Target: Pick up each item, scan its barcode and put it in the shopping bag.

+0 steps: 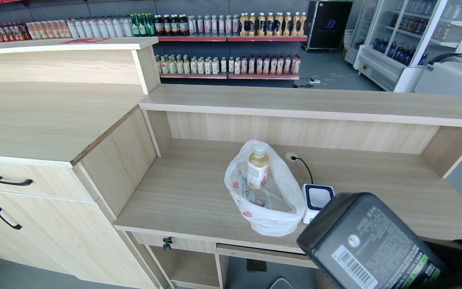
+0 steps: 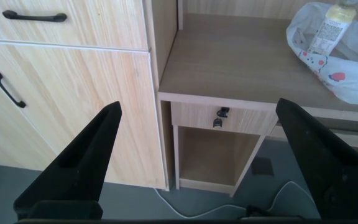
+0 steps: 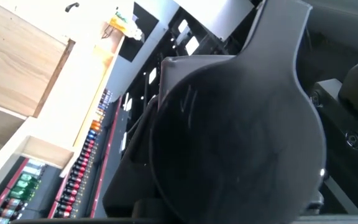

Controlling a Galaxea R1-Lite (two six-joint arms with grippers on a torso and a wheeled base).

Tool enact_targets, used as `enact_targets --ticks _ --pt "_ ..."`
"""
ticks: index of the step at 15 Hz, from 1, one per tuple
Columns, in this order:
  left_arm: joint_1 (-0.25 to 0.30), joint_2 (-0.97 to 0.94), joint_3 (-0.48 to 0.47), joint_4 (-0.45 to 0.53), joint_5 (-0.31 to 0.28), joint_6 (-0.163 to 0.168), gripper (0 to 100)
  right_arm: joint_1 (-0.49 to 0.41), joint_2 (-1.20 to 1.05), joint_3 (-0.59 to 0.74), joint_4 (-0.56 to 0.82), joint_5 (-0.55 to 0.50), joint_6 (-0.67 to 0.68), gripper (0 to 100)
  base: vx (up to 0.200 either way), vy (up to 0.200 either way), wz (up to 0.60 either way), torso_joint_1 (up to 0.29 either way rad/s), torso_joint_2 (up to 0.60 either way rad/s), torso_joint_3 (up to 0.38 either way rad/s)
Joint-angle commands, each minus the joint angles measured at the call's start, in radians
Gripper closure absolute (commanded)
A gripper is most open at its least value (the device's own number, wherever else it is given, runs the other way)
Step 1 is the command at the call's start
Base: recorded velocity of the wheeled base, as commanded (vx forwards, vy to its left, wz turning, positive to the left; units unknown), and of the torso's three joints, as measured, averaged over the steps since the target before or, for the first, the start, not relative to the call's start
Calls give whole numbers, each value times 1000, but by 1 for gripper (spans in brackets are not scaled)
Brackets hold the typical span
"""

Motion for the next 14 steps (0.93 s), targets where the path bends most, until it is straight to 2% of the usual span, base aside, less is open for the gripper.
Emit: enact_targets --ticks 1,14 --pt "1 2 0 0 0 0 0 -3 -10 0 0 -1 -1 100 0 0 0 0 0 0" --pt "1 2 0 0 0 0 0 -44 -50 -4 52 -1 2 100 0 0 0 0 0 0"
